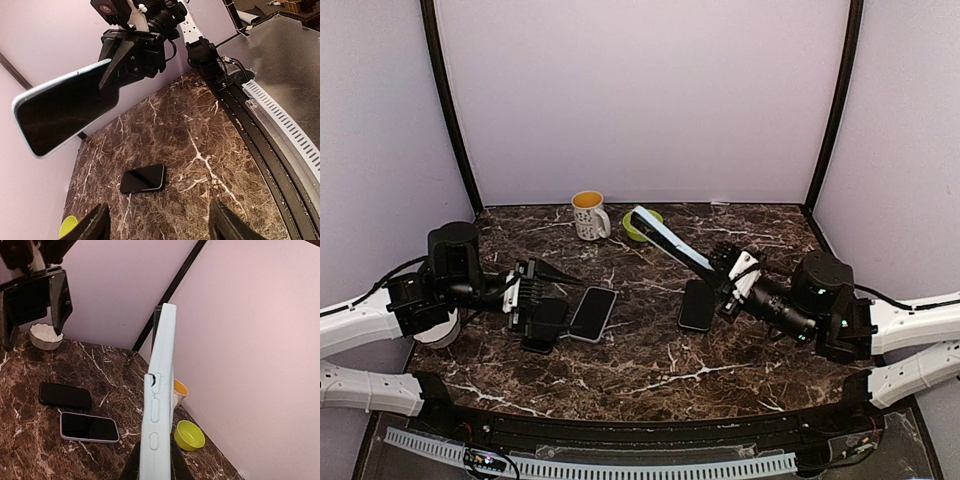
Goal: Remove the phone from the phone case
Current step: Remove the bottom left corner of the phone case.
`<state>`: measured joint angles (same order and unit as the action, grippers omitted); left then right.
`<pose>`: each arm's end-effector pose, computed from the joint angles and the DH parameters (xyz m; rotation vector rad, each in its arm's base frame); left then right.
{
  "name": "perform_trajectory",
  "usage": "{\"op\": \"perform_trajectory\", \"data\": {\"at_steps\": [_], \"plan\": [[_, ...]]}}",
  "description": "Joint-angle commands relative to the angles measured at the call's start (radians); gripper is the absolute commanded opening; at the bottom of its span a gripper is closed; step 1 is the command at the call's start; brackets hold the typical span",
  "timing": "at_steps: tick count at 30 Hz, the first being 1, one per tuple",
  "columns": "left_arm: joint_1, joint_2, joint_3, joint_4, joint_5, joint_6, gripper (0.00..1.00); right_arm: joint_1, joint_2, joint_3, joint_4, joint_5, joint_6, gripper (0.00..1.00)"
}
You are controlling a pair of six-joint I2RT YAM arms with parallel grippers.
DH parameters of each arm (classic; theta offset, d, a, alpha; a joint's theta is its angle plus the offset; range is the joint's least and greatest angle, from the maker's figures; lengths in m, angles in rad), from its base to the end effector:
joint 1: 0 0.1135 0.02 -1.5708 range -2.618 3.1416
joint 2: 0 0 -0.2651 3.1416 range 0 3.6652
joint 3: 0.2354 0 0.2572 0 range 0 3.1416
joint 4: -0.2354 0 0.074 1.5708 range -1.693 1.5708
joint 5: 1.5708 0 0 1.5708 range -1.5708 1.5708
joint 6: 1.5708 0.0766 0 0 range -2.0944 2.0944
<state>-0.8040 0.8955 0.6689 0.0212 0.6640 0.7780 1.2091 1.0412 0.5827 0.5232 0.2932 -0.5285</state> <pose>0.1346 -0.2077 0.2953 1.5487 0.8591 -0.6059 0.1212 0.2577 0.2949 -0.9921 1.1483 0.3251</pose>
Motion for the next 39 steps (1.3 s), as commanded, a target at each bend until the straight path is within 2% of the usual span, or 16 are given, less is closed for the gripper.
{"op": "perform_trajectory", "data": {"at_steps": [1, 4, 7, 10, 13, 23, 26, 39], "plan": [[0.017, -0.025, -0.027, 0.071, -0.041, -0.038, 0.7, -0.016, -0.062, 0.005, 0.174, -0.035, 0.154, 0.0], [0.024, -0.03, -0.028, 0.064, -0.014, -0.028, 0.7, -0.028, -0.087, -0.001, 0.14, -0.202, 0.131, 0.0], [0.028, -0.042, -0.021, 0.028, 0.081, 0.01, 0.68, -0.054, -0.096, 0.019, 0.061, -0.407, 0.096, 0.0], [0.027, -0.05, -0.009, -0.009, 0.143, 0.019, 0.64, -0.088, -0.067, 0.127, -0.143, -0.641, 0.072, 0.0], [0.028, -0.053, -0.006, -0.011, 0.152, 0.031, 0.62, -0.123, -0.033, 0.207, -0.287, -0.785, 0.046, 0.0], [0.027, -0.037, 0.014, -0.014, 0.22, 0.016, 0.54, -0.185, 0.054, 0.335, -0.445, -1.007, 0.029, 0.0], [0.026, -0.041, 0.016, 0.001, 0.261, -0.003, 0.5, -0.187, 0.07, 0.347, -0.435, -1.03, 0.045, 0.0], [0.025, -0.034, 0.025, -0.003, 0.333, -0.026, 0.42, -0.194, 0.131, 0.425, -0.491, -1.102, 0.013, 0.0]]}}
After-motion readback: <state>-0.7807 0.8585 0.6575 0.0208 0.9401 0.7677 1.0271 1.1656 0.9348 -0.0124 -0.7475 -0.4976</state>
